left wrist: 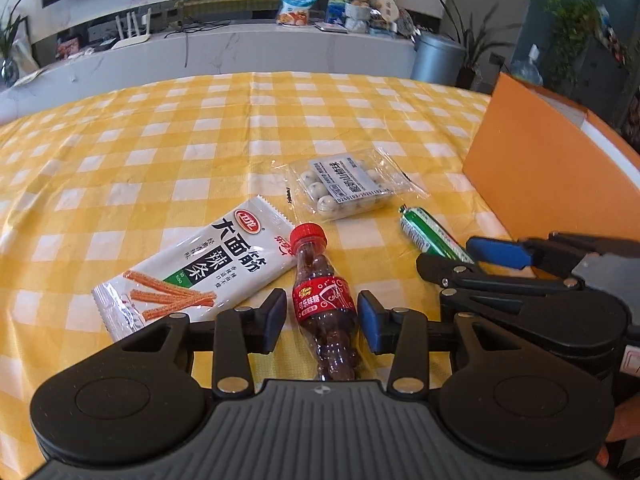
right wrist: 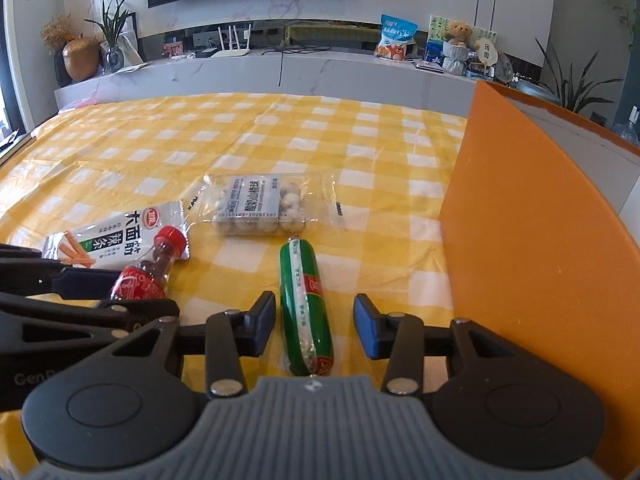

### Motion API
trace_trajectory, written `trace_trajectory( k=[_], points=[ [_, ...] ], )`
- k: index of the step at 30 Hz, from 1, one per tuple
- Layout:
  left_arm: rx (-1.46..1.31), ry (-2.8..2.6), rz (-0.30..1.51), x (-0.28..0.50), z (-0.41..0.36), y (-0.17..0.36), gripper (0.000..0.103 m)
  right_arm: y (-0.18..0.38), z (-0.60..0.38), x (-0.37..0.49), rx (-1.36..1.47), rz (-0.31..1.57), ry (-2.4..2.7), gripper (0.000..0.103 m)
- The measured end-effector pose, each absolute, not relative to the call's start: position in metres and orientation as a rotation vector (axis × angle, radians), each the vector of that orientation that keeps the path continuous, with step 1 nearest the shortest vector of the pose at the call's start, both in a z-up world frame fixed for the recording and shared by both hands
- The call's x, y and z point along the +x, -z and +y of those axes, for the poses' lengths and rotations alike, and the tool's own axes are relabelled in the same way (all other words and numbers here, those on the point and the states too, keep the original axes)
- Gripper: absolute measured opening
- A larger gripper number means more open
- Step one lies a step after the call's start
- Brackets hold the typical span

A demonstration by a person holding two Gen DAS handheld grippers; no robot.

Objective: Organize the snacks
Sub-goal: 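Grasp the cola bottle with the left tool while the right tool grasps the green sausage, then carry the cola bottle and green sausage over the orange box with both tools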

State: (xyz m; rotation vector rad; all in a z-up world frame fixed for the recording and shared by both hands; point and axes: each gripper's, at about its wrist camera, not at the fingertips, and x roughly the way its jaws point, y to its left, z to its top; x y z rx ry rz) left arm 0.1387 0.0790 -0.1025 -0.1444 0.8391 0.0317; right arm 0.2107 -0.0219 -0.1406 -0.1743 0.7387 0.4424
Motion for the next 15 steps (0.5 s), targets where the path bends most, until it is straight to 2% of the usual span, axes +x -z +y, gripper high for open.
trace_trajectory(
  k=[3, 5, 6, 8, 15],
  points=[
    [-0.122, -0.038, 0.826, 0.136, 0.075, 0.103, 0.048, 0.141, -0.02, 0.209, -0.177, 0.736, -0.441, 0.034],
    [-0.101, -0.043, 0.811, 0.134, 0.072, 0.105, 0.047, 0.14, -0.019, 0.206, -0.185, 0.73, -0.446, 0.023],
    [-0.097, -0.041, 0.804, 0.133, 0.071, 0.105, 0.041, 0.14, -0.018, 0.204, -0.191, 0.727, -0.442, 0.022],
    [-0.114, -0.043, 0.794, 0.132, 0.074, 0.105, 0.038, 0.14, -0.017, 0.202, -0.194, 0.725, -0.434, 0.021],
    [-0.183, -0.037, 0.781, 0.13, 0.083, 0.104, 0.036, 0.137, -0.018, 0.201, -0.124, 0.765, -0.398, 0.021]
  ],
)
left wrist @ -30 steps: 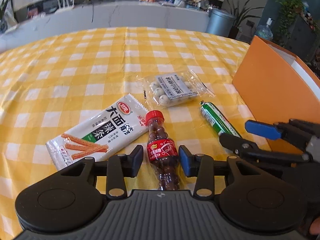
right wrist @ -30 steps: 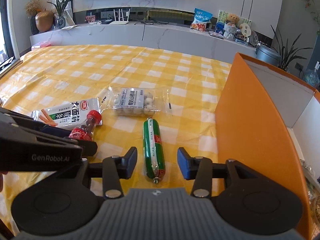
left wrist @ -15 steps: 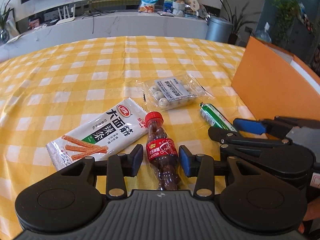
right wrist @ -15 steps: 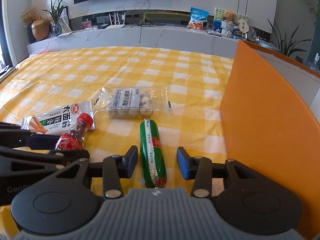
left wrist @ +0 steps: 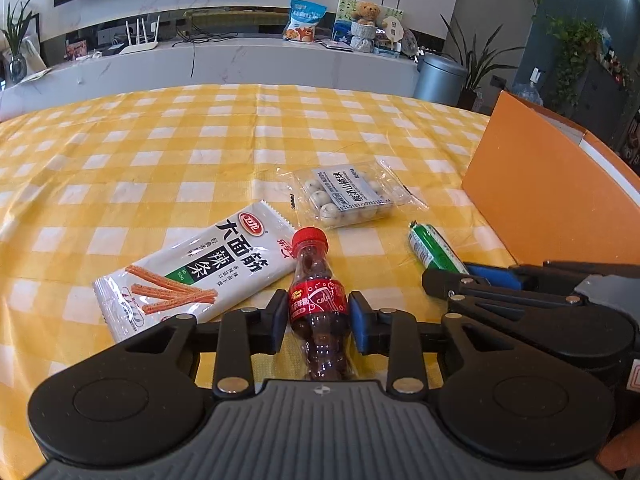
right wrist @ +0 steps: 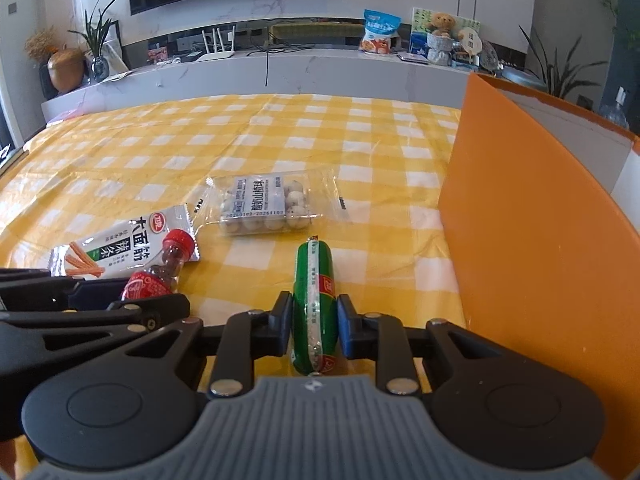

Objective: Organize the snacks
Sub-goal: 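Carry the cola bottle and green sausage over the orange box with both tools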

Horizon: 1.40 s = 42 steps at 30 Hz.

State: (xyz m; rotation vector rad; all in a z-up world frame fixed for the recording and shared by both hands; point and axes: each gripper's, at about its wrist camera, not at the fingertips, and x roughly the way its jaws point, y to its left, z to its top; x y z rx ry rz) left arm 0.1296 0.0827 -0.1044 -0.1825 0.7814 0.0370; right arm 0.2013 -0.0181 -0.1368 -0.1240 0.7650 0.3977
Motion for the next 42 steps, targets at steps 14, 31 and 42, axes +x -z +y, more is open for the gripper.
trace_trajectory(
  k=[14, 31, 42],
  points=[
    [-0.275, -0.003, 0.699, 0.108, 0.084, 0.069, 0.036, 0.1, -0.043, 0.176, -0.016, 0.75, -0.378, 0.021],
    [-0.264, 0.1, 0.597, 0.084, 0.047, 0.008, 0.036, 0.02, -0.106, 0.114, 0.05, 0.563, -0.39, 0.021],
    [-0.221, 0.269, 0.609, 0.112, 0.002, -0.017, 0.036, -0.012, -0.173, 0.116, 0.079, 0.573, -0.316, 0.021]
  ],
)
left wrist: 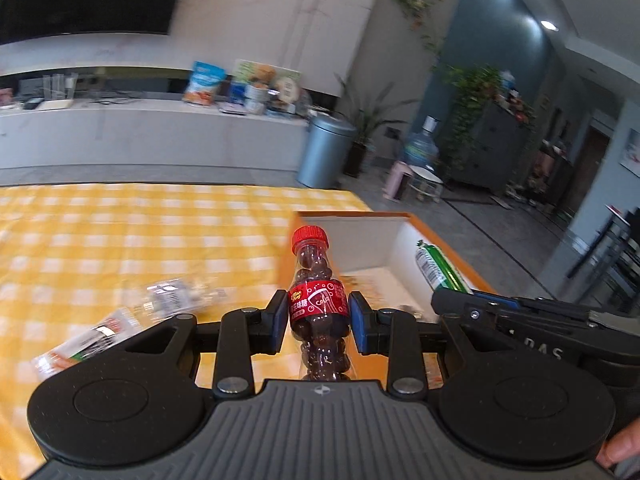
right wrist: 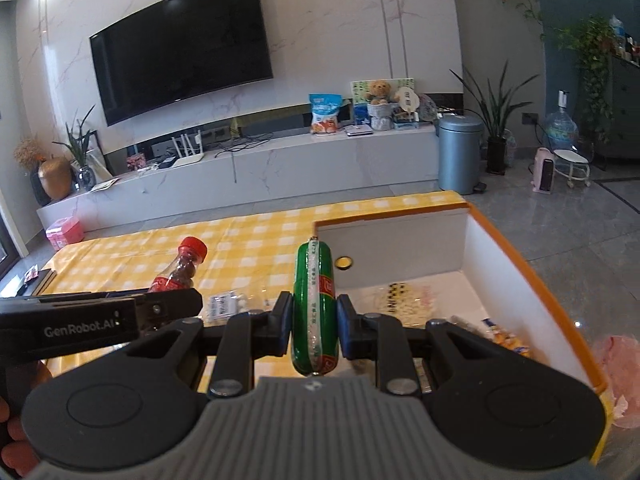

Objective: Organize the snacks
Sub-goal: 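Carry the cola bottle and green sausage over the orange box with both tools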

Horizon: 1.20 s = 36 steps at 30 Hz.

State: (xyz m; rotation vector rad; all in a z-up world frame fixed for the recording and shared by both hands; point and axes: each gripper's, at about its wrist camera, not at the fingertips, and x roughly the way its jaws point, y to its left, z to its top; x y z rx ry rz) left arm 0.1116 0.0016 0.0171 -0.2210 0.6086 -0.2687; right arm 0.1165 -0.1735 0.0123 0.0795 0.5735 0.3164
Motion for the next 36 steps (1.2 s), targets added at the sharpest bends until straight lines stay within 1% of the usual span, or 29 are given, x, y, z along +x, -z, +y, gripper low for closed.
trace_trajectory(
  k=[7, 13, 23, 36],
  points=[
    [-0.118, 0.37, 0.616, 0.148, -0.037, -0.027, 0.036, -0.015, -0.216, 0.138, 0.062, 0.608, -0.226, 0.021],
    [-0.032, 0.427, 0.651, 0.177, -0.065, -0.022, 0.036, -0.007, -0.237, 0.161, 0.037, 0.645, -0.181, 0.021],
    [0.025, 0.46, 0.808, 0.224, -0.09, 0.01, 0.036, 0.026, -0.238, 0.212, -0.066, 0.789, -0.215, 0.021],
    [0.115, 0.473, 0.914, 0.256, -0.098, 0.038, 0.036, 0.053, -0.22, 0.253, -0.228, 0.885, -0.239, 0.021]
  ],
)
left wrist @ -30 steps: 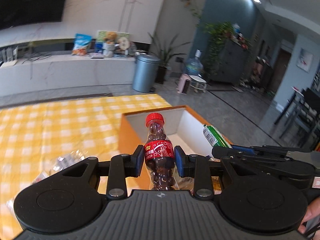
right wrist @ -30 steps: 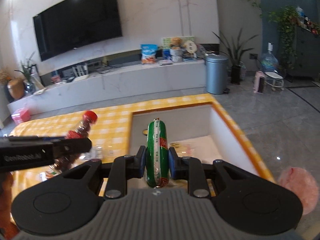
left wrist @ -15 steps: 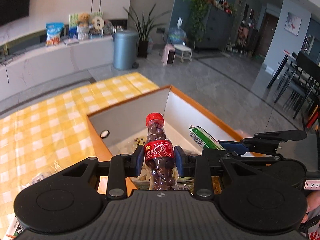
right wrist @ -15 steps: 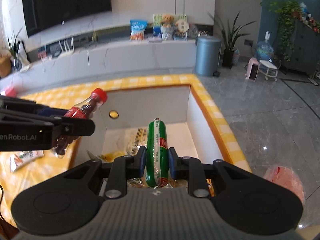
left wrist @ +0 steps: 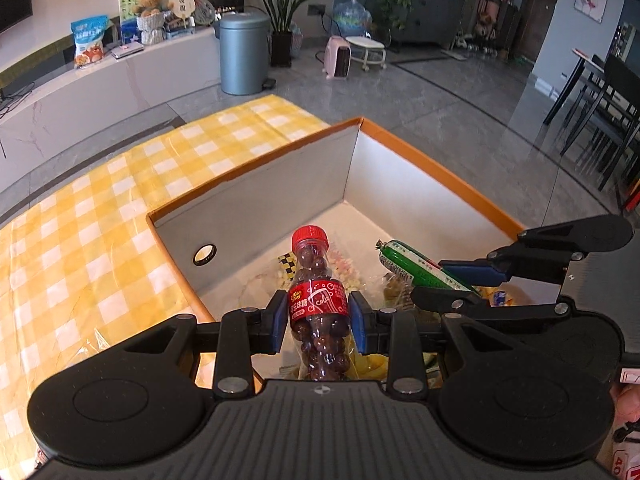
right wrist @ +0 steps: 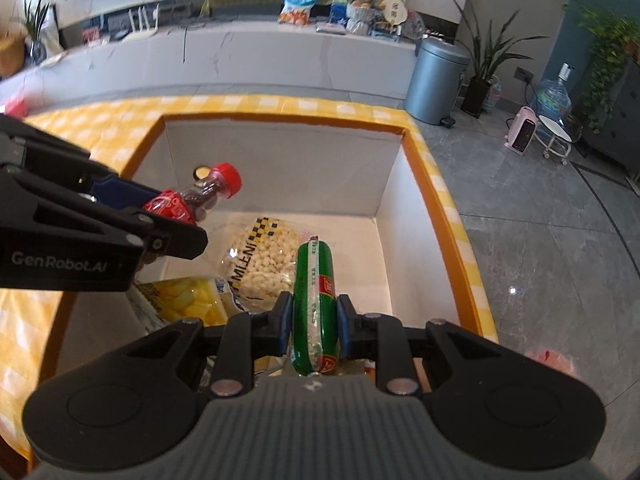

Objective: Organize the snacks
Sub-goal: 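Carry the cola bottle and green sausage over the orange box with both tools, then open the left tool to drop the cola bottle while the right tool drops the sausage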

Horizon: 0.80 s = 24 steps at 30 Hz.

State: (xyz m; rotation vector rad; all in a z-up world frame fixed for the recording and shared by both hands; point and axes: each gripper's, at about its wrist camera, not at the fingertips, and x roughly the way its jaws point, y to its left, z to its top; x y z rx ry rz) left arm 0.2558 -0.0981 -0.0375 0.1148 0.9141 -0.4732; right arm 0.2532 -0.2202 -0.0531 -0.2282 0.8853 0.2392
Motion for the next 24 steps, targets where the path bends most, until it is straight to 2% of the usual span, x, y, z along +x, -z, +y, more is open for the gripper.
trace_trajectory(
  k=[12, 24],
  points=[
    [0.174, 0.481, 0.925, 0.26, -0.109, 0.045, 0.036, 0.063, -0.209, 0.26, -0.329, 0.915, -0.234, 0.021],
    [0.251, 0.451, 0.913, 0.263, -0.121, 0.049, 0.036, 0.057, -0.21, 0.247, -0.348, 0.901, -0.24, 0.034]
  ],
)
